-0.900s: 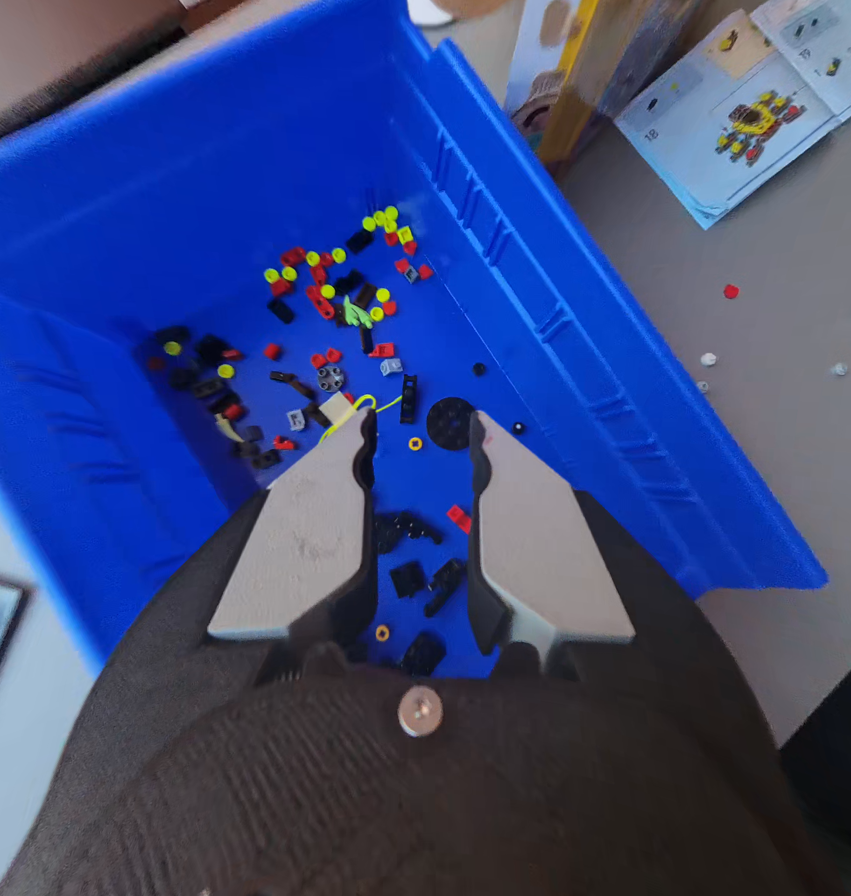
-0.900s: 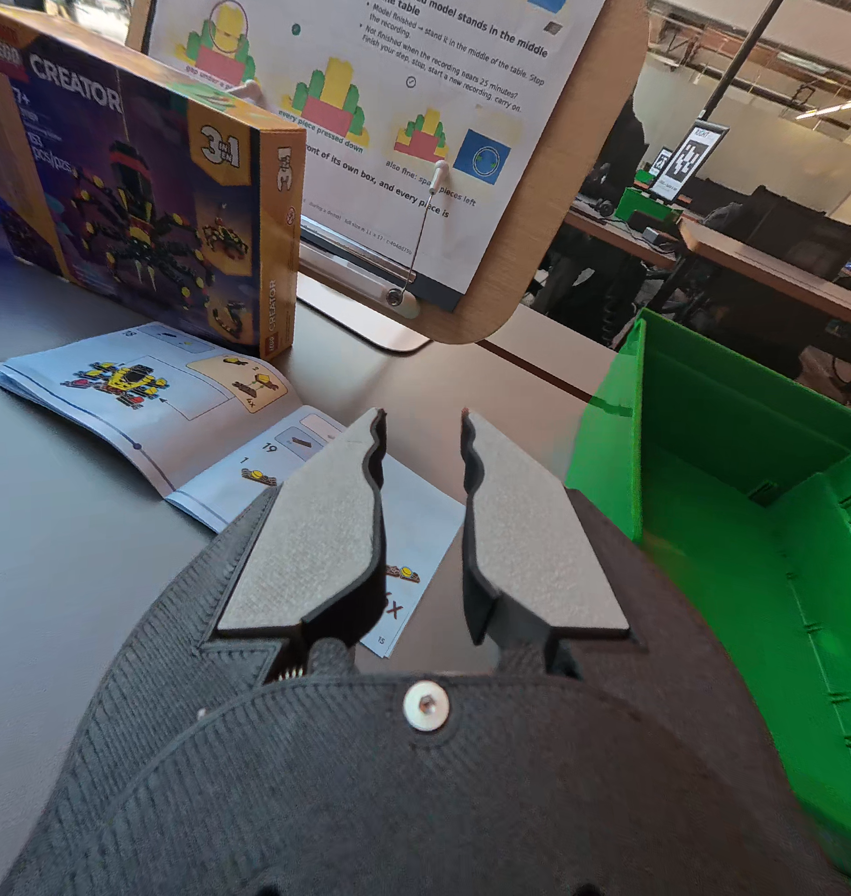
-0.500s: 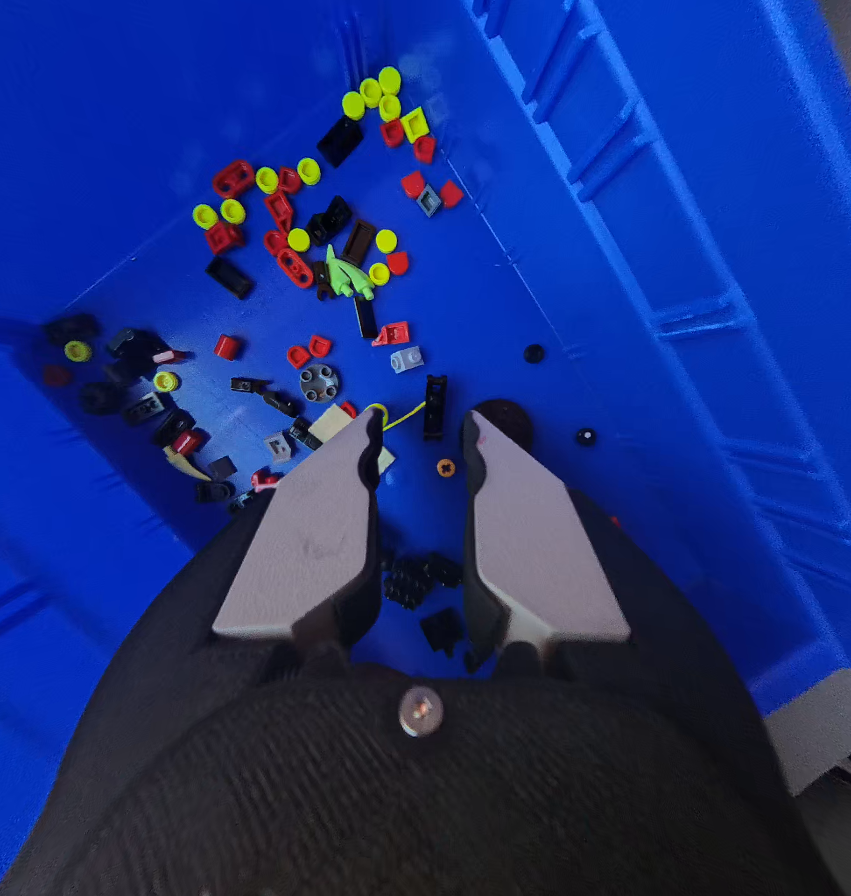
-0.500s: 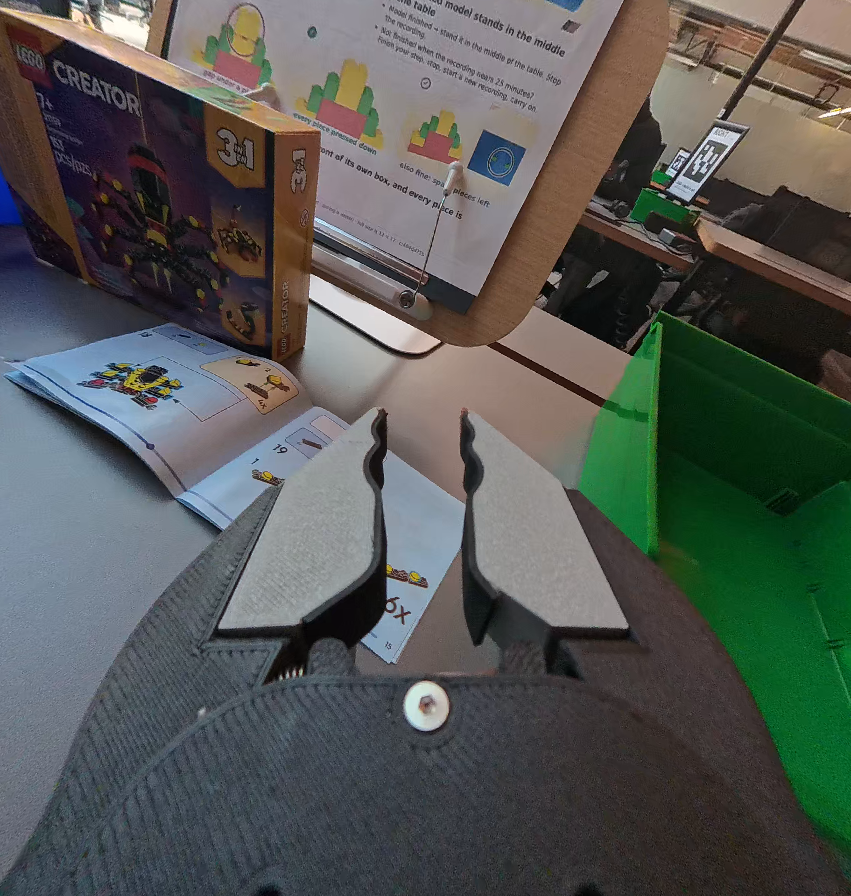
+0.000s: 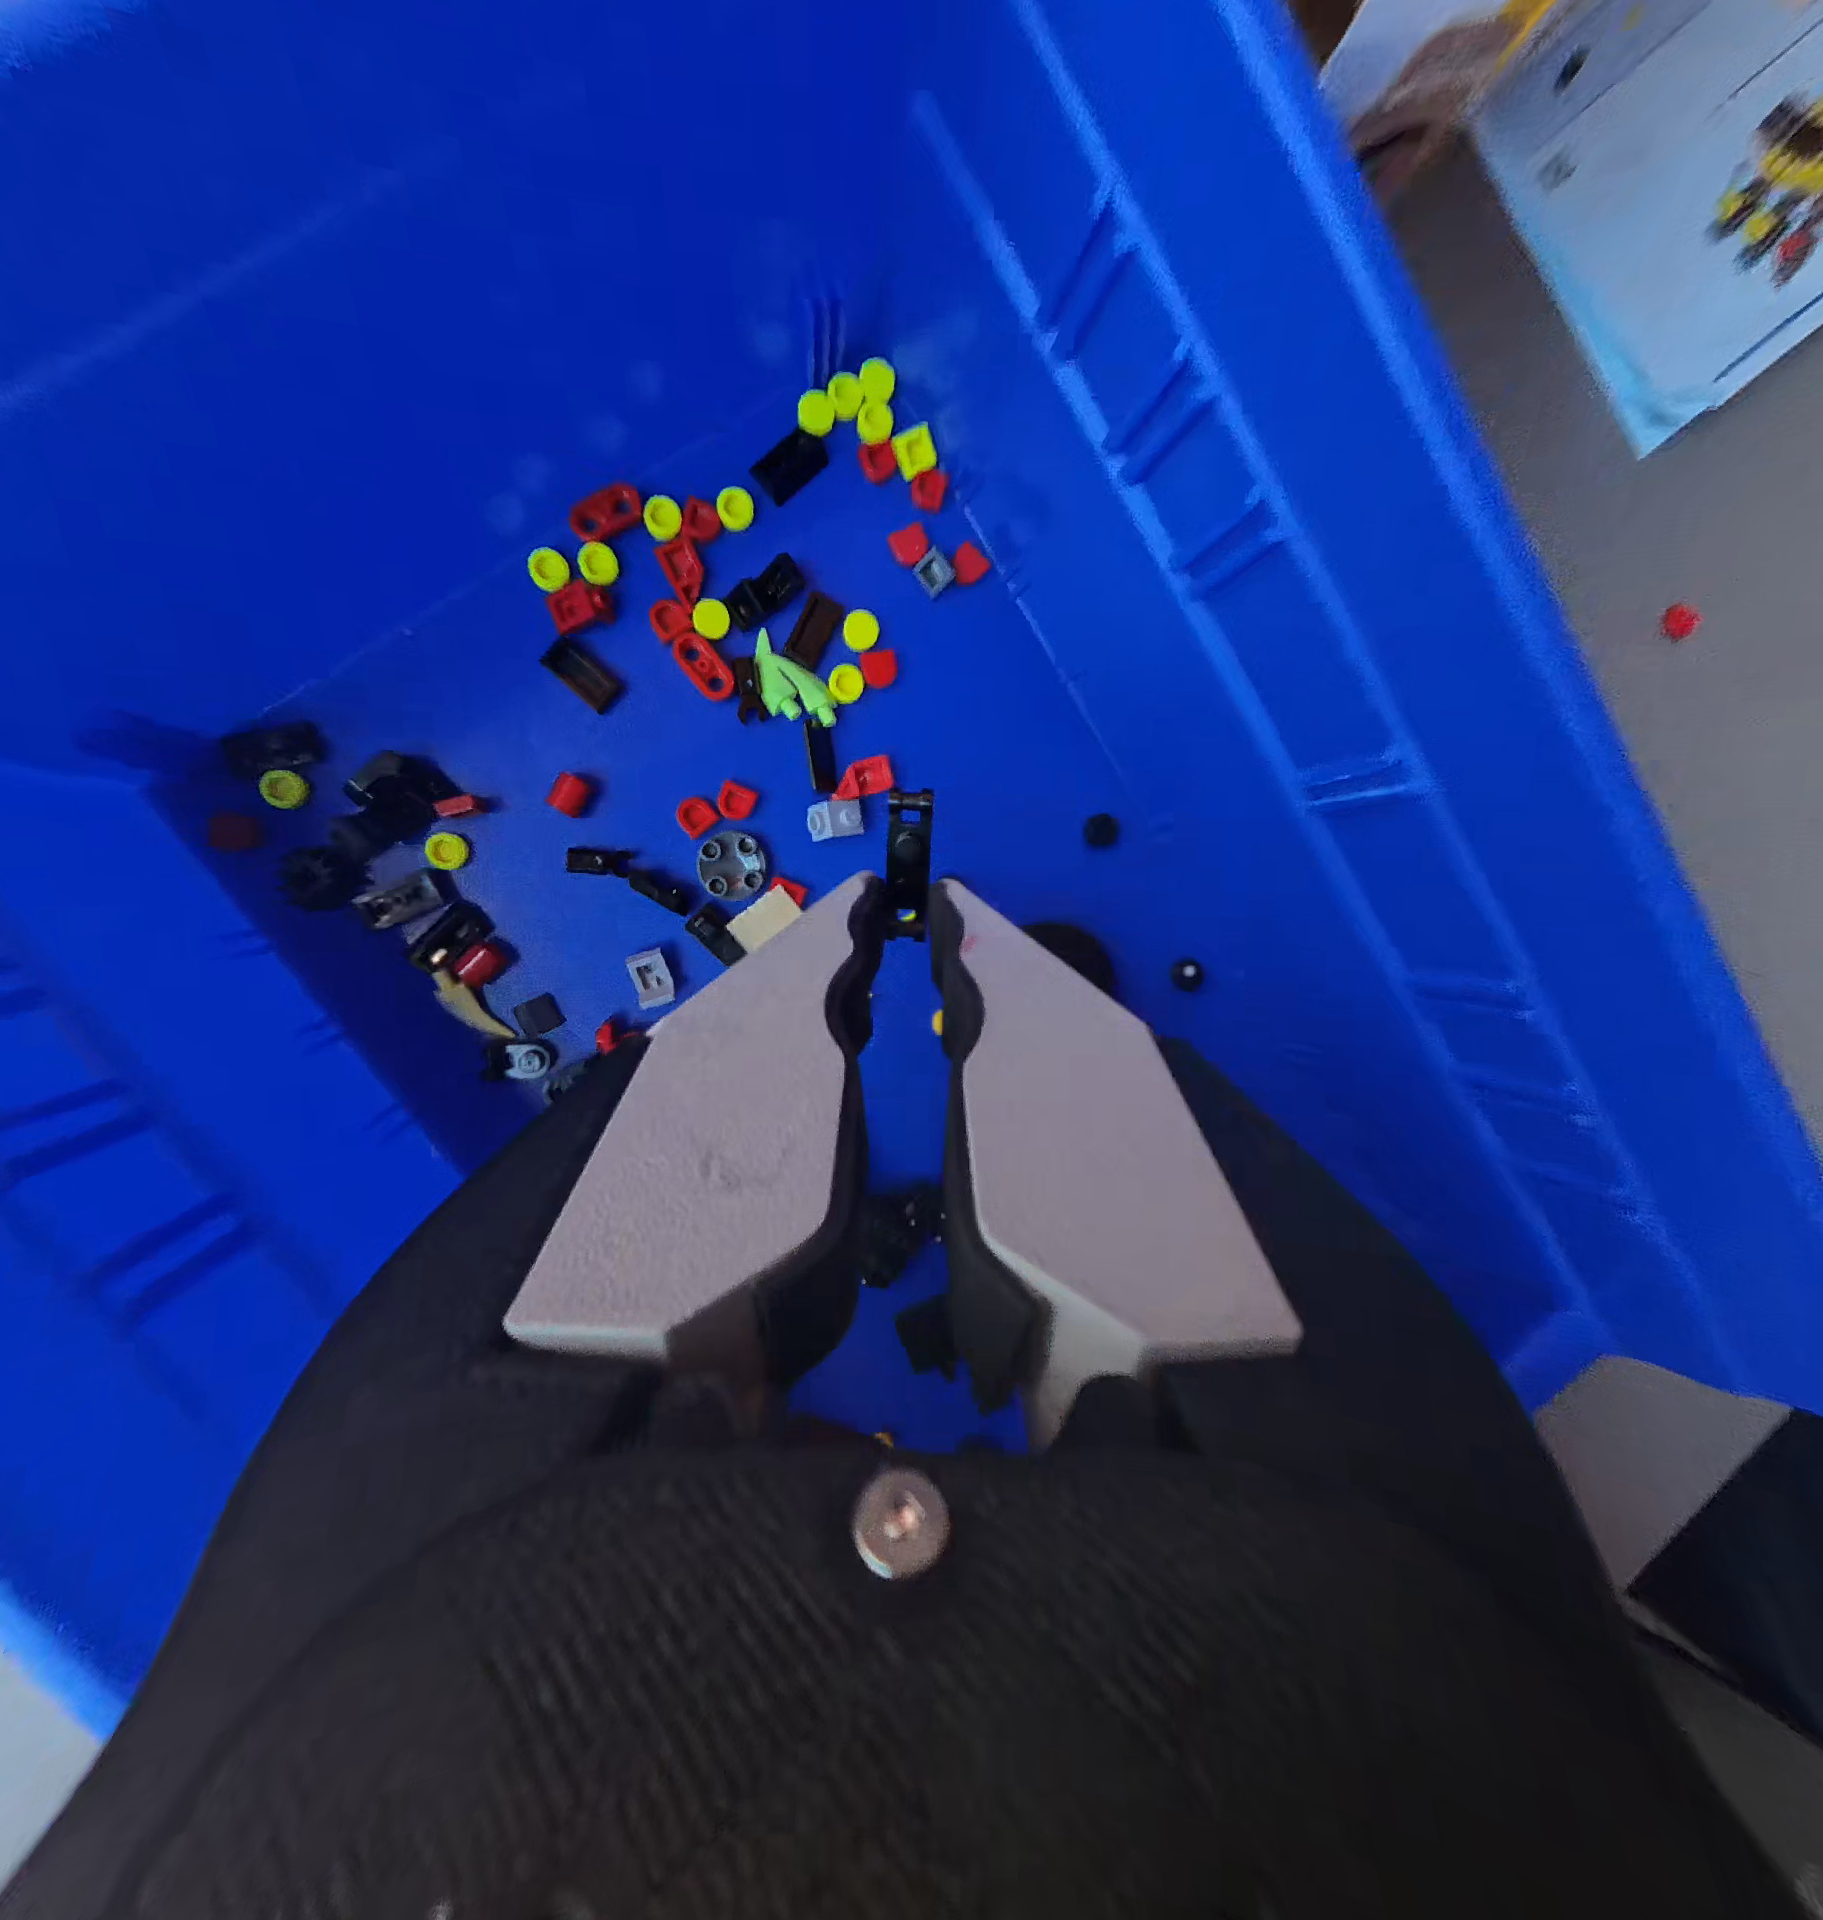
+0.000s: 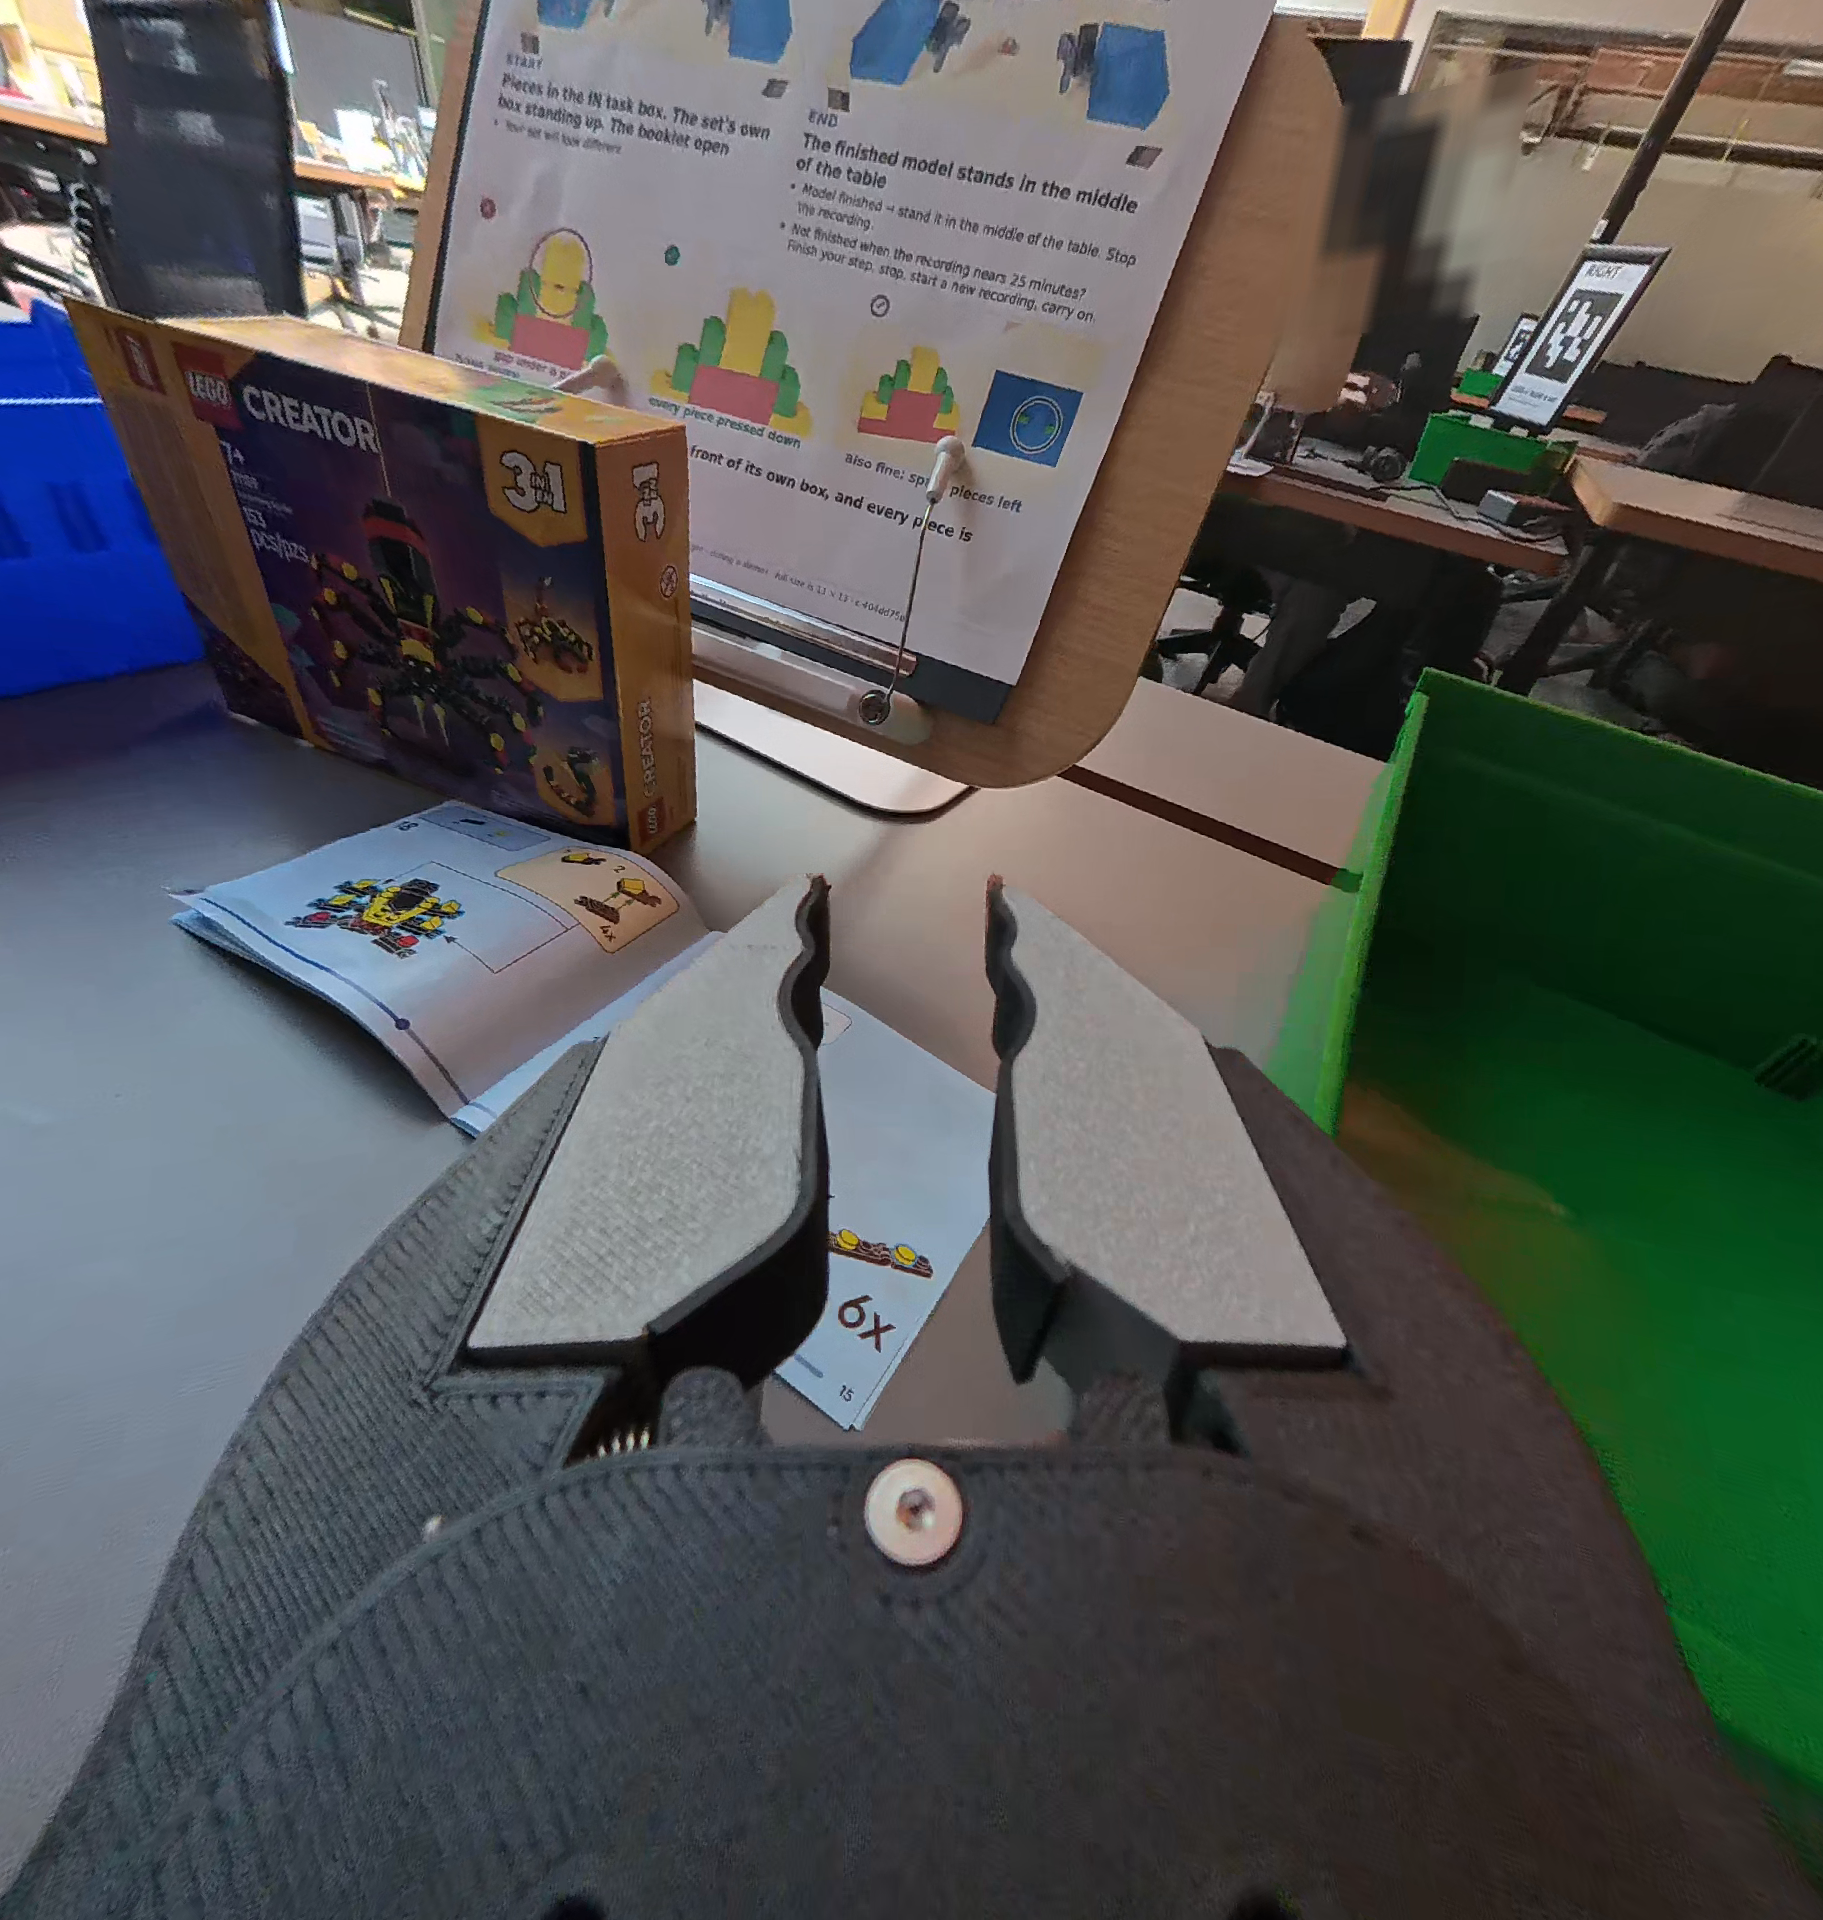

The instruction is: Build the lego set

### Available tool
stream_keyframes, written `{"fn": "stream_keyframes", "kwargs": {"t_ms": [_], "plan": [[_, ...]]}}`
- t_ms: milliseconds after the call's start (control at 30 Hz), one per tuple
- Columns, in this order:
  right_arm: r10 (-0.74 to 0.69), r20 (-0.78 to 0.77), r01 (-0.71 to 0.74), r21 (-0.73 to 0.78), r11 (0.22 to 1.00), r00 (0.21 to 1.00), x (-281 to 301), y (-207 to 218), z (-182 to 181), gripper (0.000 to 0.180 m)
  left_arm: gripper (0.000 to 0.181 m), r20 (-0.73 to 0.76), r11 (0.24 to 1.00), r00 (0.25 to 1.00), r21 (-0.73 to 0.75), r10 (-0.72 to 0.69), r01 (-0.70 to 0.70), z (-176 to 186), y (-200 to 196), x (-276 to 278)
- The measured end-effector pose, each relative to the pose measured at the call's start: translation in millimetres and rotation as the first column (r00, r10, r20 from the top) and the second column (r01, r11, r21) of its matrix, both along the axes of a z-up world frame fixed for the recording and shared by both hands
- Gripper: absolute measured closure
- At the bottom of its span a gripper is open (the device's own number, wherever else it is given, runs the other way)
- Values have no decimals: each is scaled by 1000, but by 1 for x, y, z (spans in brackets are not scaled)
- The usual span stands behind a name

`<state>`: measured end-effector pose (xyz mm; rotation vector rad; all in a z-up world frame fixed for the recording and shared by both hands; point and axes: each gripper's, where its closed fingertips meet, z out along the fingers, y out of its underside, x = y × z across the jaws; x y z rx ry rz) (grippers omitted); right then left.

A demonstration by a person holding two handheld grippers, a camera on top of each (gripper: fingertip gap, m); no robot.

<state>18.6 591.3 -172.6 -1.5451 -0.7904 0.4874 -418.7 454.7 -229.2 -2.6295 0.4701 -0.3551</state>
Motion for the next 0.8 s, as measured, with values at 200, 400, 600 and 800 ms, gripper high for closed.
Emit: {"fn": "stream_keyframes", "kwargs": {"t_ms": [200, 400, 600, 800], "plan": [[47, -4, -47, -12, 999, 999, -7, -7, 1, 150, 175, -151, 931, 986, 365, 74, -14, 97, 5, 25], [162, -32, -164, -47, 985, 986, -23, -19, 0, 157, 176, 31, 781, 959, 588, -281, 210, 161, -10, 208], [173, -95, -182, -106, 978, 980, -16, -7, -5, 155, 176, 49, 765, 863, 488, -503, 419, 67, 4, 324], [432, -144, -450, -131, 883, 890, -35, -37, -1, 160, 176, 156, 817, 846, 396, -509, 419, 12, 15, 345]]}}
